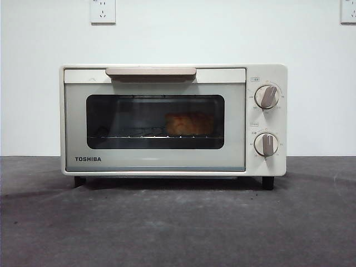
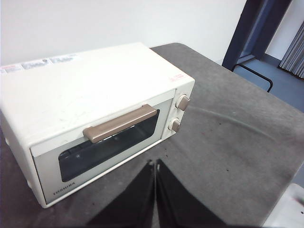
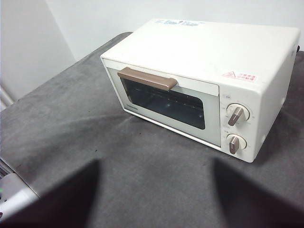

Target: The left arm flap open the oven, the right arm pick bread and place it into oven, the left arm flap close the oven

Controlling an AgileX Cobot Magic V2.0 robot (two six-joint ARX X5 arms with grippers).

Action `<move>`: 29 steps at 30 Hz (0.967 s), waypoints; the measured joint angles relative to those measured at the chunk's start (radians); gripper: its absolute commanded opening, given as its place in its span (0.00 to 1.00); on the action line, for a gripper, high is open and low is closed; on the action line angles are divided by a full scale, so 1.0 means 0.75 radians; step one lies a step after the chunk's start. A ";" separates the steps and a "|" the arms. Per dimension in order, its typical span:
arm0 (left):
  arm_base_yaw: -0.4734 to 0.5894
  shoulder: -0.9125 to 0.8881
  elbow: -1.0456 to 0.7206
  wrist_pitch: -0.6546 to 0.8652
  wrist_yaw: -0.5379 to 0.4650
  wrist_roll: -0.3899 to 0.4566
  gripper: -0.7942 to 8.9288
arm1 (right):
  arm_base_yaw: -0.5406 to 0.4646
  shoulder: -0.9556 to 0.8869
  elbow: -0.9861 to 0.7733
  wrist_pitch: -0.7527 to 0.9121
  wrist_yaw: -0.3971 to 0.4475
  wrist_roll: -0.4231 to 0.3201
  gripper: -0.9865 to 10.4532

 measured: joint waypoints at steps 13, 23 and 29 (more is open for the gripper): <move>0.000 0.008 0.000 -0.004 -0.001 0.005 0.09 | 0.000 0.000 0.000 -0.006 0.031 0.001 0.10; 0.090 -0.058 -0.218 0.347 0.001 0.011 0.09 | 0.000 0.000 0.000 -0.006 0.031 0.001 0.10; 0.256 -0.327 -0.738 0.753 -0.004 0.011 0.09 | 0.000 0.001 0.000 -0.006 0.031 0.001 0.10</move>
